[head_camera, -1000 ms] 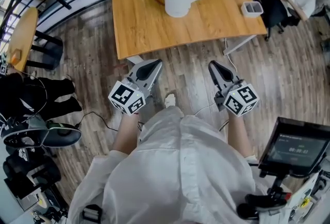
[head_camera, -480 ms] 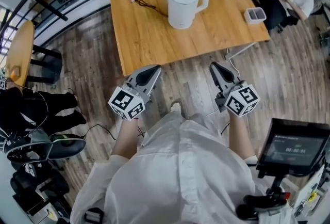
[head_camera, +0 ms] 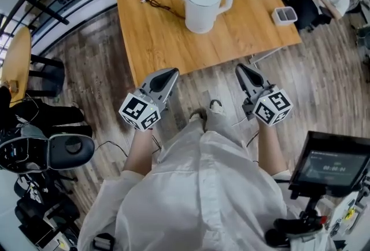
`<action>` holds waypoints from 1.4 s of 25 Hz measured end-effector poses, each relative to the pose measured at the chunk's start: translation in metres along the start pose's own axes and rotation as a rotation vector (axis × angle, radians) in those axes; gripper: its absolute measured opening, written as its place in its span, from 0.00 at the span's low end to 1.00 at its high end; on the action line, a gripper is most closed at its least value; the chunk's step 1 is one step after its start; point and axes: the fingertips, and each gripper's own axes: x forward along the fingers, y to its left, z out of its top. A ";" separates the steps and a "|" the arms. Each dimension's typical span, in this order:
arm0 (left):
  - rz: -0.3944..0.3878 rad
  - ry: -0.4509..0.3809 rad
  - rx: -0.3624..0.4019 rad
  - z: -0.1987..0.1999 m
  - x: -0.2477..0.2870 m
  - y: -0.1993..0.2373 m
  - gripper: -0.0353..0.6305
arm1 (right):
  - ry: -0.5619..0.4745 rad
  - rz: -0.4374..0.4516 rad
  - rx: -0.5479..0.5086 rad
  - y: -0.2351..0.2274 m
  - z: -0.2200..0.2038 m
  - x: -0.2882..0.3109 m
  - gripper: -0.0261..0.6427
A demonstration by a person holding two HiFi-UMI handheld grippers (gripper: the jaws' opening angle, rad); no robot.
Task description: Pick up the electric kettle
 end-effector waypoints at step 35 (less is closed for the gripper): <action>0.088 0.040 0.009 -0.052 0.132 0.091 0.06 | 0.143 0.150 -0.039 -0.135 -0.028 0.114 0.06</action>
